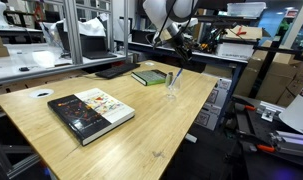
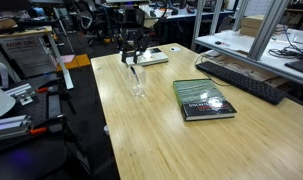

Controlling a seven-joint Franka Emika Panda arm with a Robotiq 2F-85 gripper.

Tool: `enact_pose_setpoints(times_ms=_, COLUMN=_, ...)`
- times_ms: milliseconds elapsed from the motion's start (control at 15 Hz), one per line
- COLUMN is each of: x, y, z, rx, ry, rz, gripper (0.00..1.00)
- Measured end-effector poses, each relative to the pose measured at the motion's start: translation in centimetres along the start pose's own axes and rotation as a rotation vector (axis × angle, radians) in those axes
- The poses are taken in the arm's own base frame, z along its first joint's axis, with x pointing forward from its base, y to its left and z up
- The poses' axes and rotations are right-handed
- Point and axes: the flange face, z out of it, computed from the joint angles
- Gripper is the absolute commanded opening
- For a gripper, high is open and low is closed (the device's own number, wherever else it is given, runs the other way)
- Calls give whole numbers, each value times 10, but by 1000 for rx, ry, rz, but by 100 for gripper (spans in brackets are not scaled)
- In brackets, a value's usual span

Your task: Place the blue marker inside the glass

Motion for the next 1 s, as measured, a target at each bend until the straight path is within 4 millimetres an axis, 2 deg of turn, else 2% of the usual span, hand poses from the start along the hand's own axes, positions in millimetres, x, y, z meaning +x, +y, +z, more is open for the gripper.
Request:
enact_pose_setpoints(times_ms=267, x=0, y=1, z=-1, rx=-1, ry=1, rz=1, gripper=100)
enact_pose_setpoints(times_ms=600, x=4, y=3, z=-6, rx=-24, ry=39, rz=-25, gripper=100)
enact_pose_setpoints(times_ms=800, x=9, y=10, z=-24, rx=-98, ry=152, rz=-61, gripper=100)
enact_pose_setpoints(times_ms=1000, x=2, y=16, z=-44, rx=-183, ry=275, rz=-77, gripper=100)
